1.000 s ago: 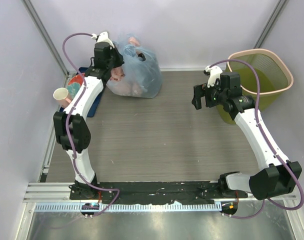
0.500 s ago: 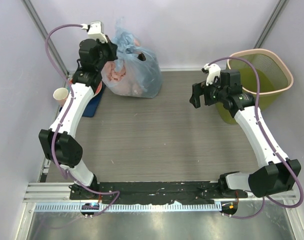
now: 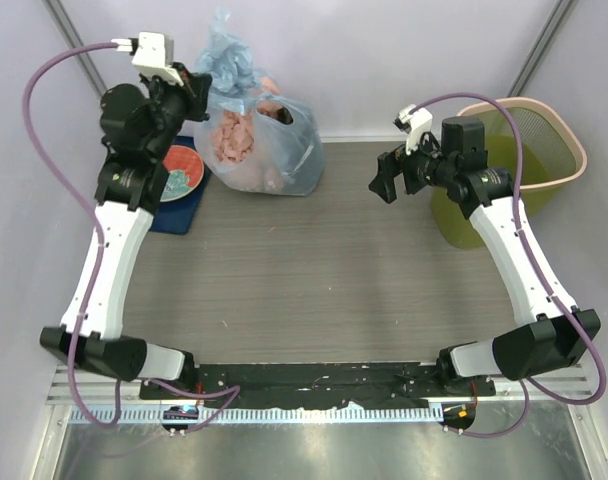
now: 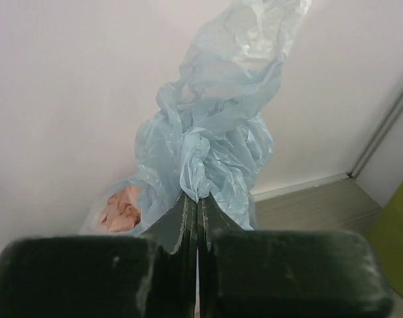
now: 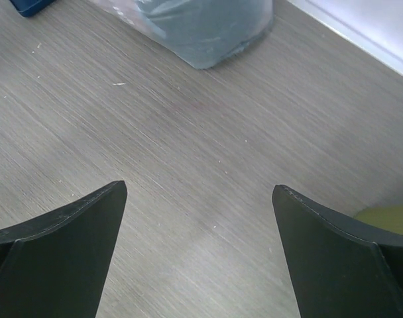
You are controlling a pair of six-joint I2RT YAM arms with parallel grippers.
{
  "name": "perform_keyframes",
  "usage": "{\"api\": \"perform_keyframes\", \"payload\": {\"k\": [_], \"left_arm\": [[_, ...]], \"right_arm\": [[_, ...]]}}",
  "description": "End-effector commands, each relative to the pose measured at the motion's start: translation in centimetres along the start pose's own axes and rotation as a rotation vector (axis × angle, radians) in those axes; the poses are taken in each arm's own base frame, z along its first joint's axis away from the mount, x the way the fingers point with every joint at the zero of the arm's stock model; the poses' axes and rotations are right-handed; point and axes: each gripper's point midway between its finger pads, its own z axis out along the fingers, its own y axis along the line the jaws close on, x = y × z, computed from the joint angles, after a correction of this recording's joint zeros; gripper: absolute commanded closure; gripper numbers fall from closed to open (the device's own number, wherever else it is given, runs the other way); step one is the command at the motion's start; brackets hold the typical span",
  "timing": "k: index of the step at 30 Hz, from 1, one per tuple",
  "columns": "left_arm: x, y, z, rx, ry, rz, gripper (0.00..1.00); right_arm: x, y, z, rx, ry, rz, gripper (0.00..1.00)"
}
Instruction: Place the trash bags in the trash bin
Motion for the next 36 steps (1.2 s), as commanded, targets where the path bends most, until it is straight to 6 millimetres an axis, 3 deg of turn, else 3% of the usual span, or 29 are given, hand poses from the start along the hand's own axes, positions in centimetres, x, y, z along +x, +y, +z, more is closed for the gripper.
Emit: {"api": "perform_keyframes", "payload": {"k": [1,4,6,8,12,17,20,24,26,27,28,29,32,35,36], "left_arm": [[-2.3,-3.5,-4.6,0.165,0.017,-0.002,1.00],[-0.3,-7.0,-7.3,0.344,0.115,-0.095,1.00],[2.1,-8.8,-8.6,0.445,0.194,-0.156,1.00],[4.3,-9.8,-9.6,0.467,0.266,-0.227,1.00],[6.9,-12.4,-11.1,0.600,0.358,-0.331,1.00],[9.2,-15.1,-13.0,0.721,0.446,-0.357,1.00],[9.7,-16.1,-13.6,0.757,0.463,-0.360,1.00],[9.7,-17.2,-14.3,0.816,0.493,-0.399,1.00],[9.9,-17.4,-14.7,0.836,0.508,-0.417,1.00],[10.0,-17.5,-14.9,0.842,0.520,-0.428,1.00],[10.2,-17.4,-15.1,0.835,0.527,-0.429,1.00],[10.4,-17.3,-15.2,0.831,0.533,-0.422,1.00],[11.5,-16.0,-15.3,0.780,0.559,-0.403,1.00],[12.3,-13.5,-14.7,0.705,0.568,-0.414,1.00],[12.5,-11.9,-14.1,0.654,0.559,-0.420,0.99]], "right_arm": [[-4.9,2.5,-0.9,-0.098,-0.122,-0.147,0.01],[-6.8,5.1,-1.2,-0.180,-0.175,-0.189,0.01],[-7.9,7.6,-1.5,-0.242,-0.208,-0.219,0.01],[-8.3,9.8,-1.8,-0.308,-0.228,-0.210,0.01],[-8.3,14.1,-2.2,-0.391,-0.262,-0.231,0.01],[-7.6,16.0,-2.2,-0.424,-0.262,-0.223,0.01],[-7.4,17.3,-2.0,-0.461,-0.260,-0.183,0.01],[-7.1,17.5,-0.9,-0.444,-0.251,-0.138,0.03],[-6.9,17.1,-0.3,-0.421,-0.236,-0.122,0.11],[-6.7,16.8,-0.1,-0.403,-0.231,-0.121,0.22],[-6.7,16.2,0.1,-0.365,-0.230,-0.116,0.37],[-6.8,15.8,0.0,-0.345,-0.233,-0.114,0.62],[-6.6,15.0,-0.5,-0.298,-0.229,-0.083,0.99],[-6.4,13.9,-1.5,-0.271,-0.238,-0.029,0.99],[-6.3,12.9,-1.9,-0.255,-0.235,0.031,0.99]]}}
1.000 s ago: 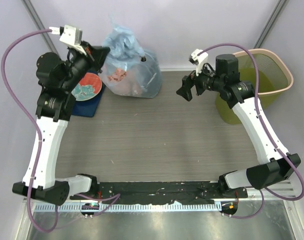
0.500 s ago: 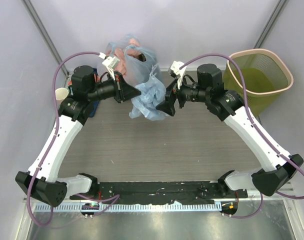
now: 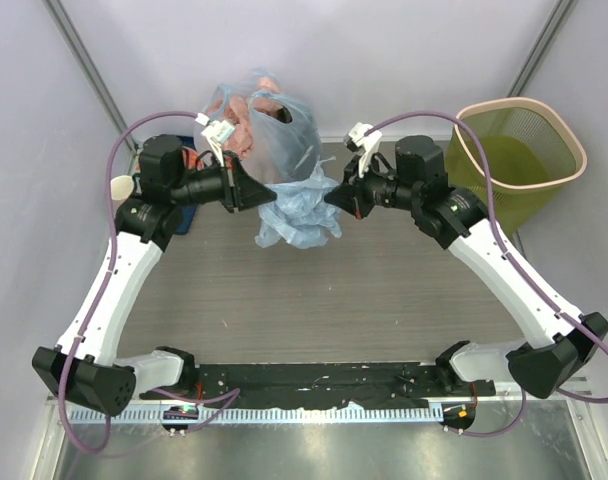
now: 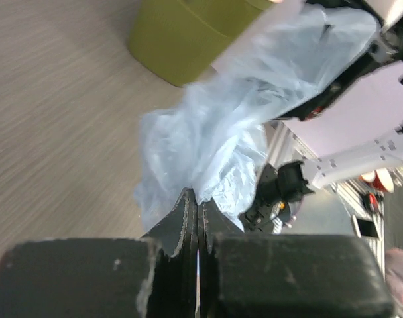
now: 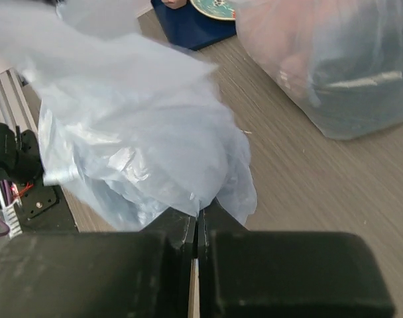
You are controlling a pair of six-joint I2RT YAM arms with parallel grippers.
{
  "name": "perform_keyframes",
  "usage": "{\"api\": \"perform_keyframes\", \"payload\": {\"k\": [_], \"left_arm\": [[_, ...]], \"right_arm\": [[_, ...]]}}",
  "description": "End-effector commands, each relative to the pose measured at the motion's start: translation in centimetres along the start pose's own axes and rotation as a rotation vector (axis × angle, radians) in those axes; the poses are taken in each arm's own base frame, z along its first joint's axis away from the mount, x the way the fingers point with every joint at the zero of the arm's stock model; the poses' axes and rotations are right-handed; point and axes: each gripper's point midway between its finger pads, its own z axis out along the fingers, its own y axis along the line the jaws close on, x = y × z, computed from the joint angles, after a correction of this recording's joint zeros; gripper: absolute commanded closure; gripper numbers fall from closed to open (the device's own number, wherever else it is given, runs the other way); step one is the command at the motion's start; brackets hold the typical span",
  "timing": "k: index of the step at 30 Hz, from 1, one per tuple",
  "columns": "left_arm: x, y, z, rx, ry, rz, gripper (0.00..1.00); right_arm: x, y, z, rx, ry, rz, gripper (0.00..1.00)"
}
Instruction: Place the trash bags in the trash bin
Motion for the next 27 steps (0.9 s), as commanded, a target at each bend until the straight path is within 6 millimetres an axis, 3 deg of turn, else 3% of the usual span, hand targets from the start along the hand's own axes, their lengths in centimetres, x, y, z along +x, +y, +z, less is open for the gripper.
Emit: {"api": "perform_keyframes", "payload": {"k": [1,3,6,7,11,15,19,21,23,24,25,27], "left_arm": [[-0.6,3.1,-2.7,-0.092,-0.044,-0.027,0.96],[-1.2,5.2,-3.7,-0.149,-0.074,-0.043,0.86],[-0.6,6.3,-4.1,-0.146,-0.066,-0.028,0.69],[-0.2,6.2,-4.1,-0.134,-0.058,-0.025,0.48],[0.2,5.0,-3.6,-0.116,-0.084,0.003,0.18],[2.8,4.9,-1.7,-0.125,-0.075,-0.005,0.00],[3.1,6.3,-0.2,-0.119,-0.110,-0.083,0.00],[3.3,5.8,0.5,-0.069,-0.084,-0.104,0.02],[3.4,5.4,1.0,-0.010,-0.058,-0.145,0.34],[2.9,4.7,0.7,0.019,-0.059,-0.137,0.47],[2.5,4.2,0.3,0.044,-0.063,-0.128,0.71],[0.0,3.7,-1.8,0.035,-0.157,-0.088,0.98]], "right_arm": [[-2.0,-1.8,-2.9,0.087,-0.093,0.106,0.99],[-1.7,-2.6,-3.5,0.084,-0.099,0.188,0.99],[-1.5,-2.7,-3.8,0.056,-0.100,0.287,0.99],[-1.3,-2.6,-3.7,0.045,-0.097,0.309,0.99],[-0.8,-2.0,-3.0,0.001,-0.097,0.415,0.99],[-0.9,-1.0,-2.9,-0.067,-0.104,0.451,0.99],[-1.0,0.3,-3.1,-0.140,-0.095,0.488,0.99],[-1.1,0.4,-3.1,-0.149,-0.099,0.487,0.99],[-1.1,0.3,-3.3,-0.163,-0.094,0.490,0.99],[-0.8,-0.6,-3.3,-0.144,-0.090,0.512,0.99],[-0.4,-1.3,-3.4,-0.126,-0.086,0.526,0.99],[1.2,-4.1,-3.9,-0.040,-0.073,0.529,0.99]]}}
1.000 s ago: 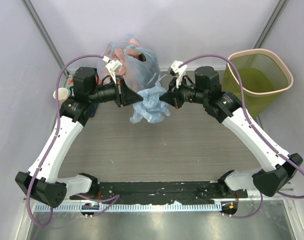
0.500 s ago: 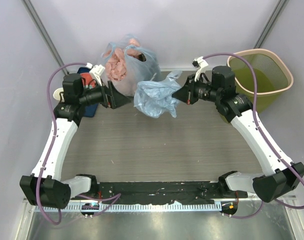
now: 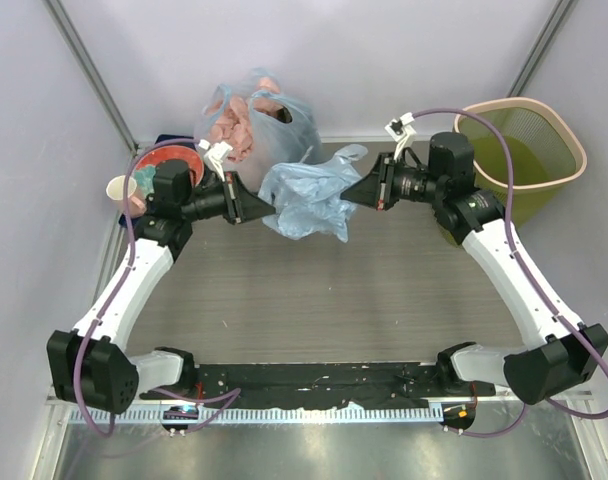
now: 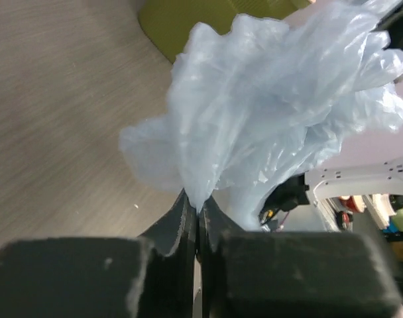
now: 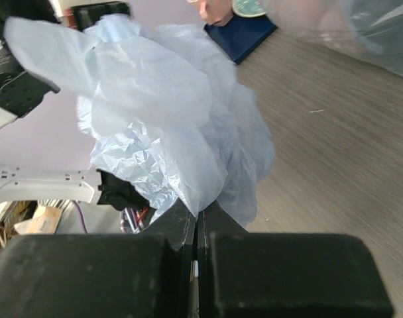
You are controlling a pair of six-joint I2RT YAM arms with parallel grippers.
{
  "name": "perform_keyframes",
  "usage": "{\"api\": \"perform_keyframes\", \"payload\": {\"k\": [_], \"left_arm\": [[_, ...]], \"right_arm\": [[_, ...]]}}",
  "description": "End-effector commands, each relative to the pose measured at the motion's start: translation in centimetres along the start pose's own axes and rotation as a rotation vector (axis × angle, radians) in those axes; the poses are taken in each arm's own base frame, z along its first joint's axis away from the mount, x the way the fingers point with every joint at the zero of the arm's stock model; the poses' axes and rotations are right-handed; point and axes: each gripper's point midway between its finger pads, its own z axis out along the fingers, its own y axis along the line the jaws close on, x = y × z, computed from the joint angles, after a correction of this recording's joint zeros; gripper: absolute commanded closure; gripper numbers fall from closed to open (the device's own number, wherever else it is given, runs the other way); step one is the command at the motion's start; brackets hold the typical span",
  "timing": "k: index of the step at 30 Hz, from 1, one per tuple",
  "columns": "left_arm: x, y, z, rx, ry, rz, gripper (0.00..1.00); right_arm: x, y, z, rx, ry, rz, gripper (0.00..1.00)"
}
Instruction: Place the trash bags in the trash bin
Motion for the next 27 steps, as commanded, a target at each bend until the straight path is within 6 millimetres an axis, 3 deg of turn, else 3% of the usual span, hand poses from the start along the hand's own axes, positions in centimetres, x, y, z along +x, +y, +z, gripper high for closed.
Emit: {"api": "perform_keyframes", "payload": {"k": [1,2,4,5,7,10,11,12,15,19,21,24,26,27], "left_arm": [[-5.1,-3.9,-3.4,0.094,-0.173,0.122,1.00],[-6.0,-4.1,-4.7,0.071,-0.218,0.163,1.00],[-6.5,-4.8,-5.3,0.075,-0.220,0.214,1.00],[-6.8,-5.3,-5.1,0.090,-0.217,0.247,1.00],[-8.1,-5.8,-4.6,0.096,-0.223,0.288,1.00],[-8.0,-6.5,-3.4,0.065,-0.175,0.502,1.00],[-5.9,-6.5,-2.4,0.043,-0.096,0.505,1.00],[-5.4,-6.7,-2.1,0.035,-0.073,0.632,1.00],[-2.0,-7.0,-1.4,0.039,0.013,0.758,1.00],[1.3,-7.5,-1.5,0.124,0.108,0.778,1.00],[1.2,-7.7,-1.3,0.132,0.111,0.754,1.00],[-0.1,-7.8,-0.8,0.088,0.097,0.663,1.00],[-2.0,-7.5,-0.4,0.012,0.038,0.584,1.00],[-2.7,-7.2,-0.3,-0.025,0.014,0.555,1.00]], "right_arm": [[-1.0,-3.8,-1.8,0.092,-0.049,0.000,0.99],[-0.6,-5.4,-2.0,0.136,-0.052,0.004,0.99],[-0.3,-7.1,-2.1,0.165,-0.036,-0.040,0.94],[-0.3,-7.2,-2.1,0.168,-0.024,-0.049,0.84],[0.1,-8.1,-1.6,0.175,0.009,-0.046,0.46],[0.6,-10.2,-2.5,0.288,0.074,-0.055,0.30],[1.0,-10.1,-3.0,0.305,0.099,-0.048,0.30],[0.9,-10.8,-3.4,0.347,0.100,-0.061,0.30],[0.9,-10.9,-4.9,0.382,0.104,-0.115,0.28],[1.4,-7.6,-4.2,0.228,0.110,-0.162,0.22],[2.6,-6.0,-2.9,0.171,0.153,-0.212,0.21],[4.4,-6.4,-2.0,0.236,0.185,-0.213,0.21],[6.2,-7.9,-1.8,0.293,0.179,-0.105,0.19],[6.6,-7.4,-2.0,0.297,0.159,-0.034,0.19]]}}
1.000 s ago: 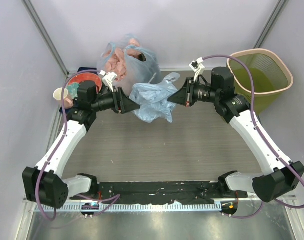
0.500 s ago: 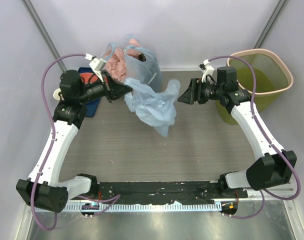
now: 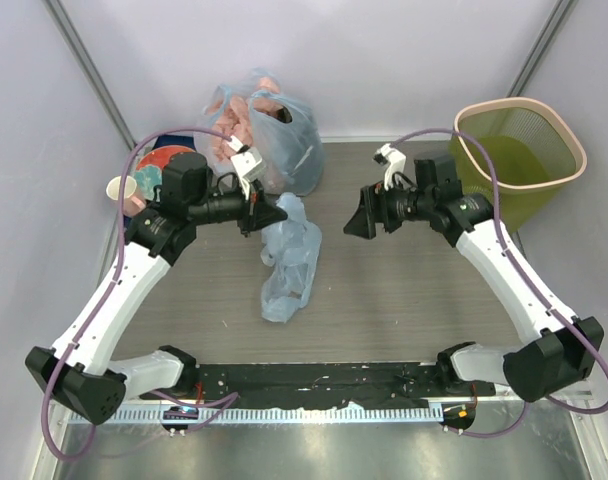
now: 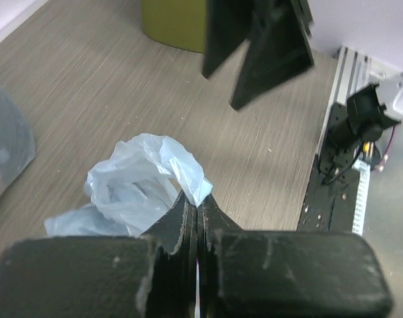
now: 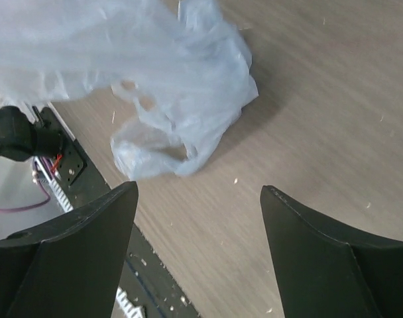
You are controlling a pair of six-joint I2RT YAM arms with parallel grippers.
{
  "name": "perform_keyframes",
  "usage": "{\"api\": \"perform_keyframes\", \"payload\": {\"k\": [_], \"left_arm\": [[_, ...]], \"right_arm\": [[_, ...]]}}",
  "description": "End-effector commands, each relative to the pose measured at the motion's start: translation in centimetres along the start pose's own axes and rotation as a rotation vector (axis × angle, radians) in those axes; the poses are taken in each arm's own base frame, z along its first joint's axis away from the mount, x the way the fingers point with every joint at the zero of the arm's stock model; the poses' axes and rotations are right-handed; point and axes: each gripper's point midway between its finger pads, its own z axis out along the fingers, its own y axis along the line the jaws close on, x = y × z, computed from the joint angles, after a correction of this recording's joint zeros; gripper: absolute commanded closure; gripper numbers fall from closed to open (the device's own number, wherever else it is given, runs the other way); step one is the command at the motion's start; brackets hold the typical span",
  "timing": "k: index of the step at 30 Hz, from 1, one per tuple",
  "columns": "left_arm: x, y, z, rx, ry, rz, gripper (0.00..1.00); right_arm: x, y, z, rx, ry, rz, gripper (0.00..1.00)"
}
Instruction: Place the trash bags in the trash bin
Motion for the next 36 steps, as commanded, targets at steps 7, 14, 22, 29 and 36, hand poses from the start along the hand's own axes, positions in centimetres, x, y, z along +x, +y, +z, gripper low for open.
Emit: {"api": "perform_keyframes", "payload": {"k": [7,14,22,29,36], "left_arm": [[-6.2,6.9,-0.9,-0.427,-0.260,-0.342,1.00],[-3.8,10.1,-1.1,-0.613,-0.267,-0.529,1.00],[-4.1,11.2,-2.4,-0.689,-0.376,-0.539,1.00],[-2.6,10.3,-3.4,-0.699,-0.353,-0.523,1.00],[3.4,9.1,-4.3,-0.707,-0.157,-0.469,1.00]], "right_arm": [[6.9,-0.4,2.2,0.083,-0.084,0.493,0.15],[9.8,1.6,8.6,0.023,-0.006,0.471,0.12],[12.6,1.7,15.5,-0.010,0.044,0.659,0.07],[11.2,0.4,19.2,-0.053,0.072,0.685,0.78],[8.8,-11.1,13.4,0.231,0.107,0.489,0.99]]}}
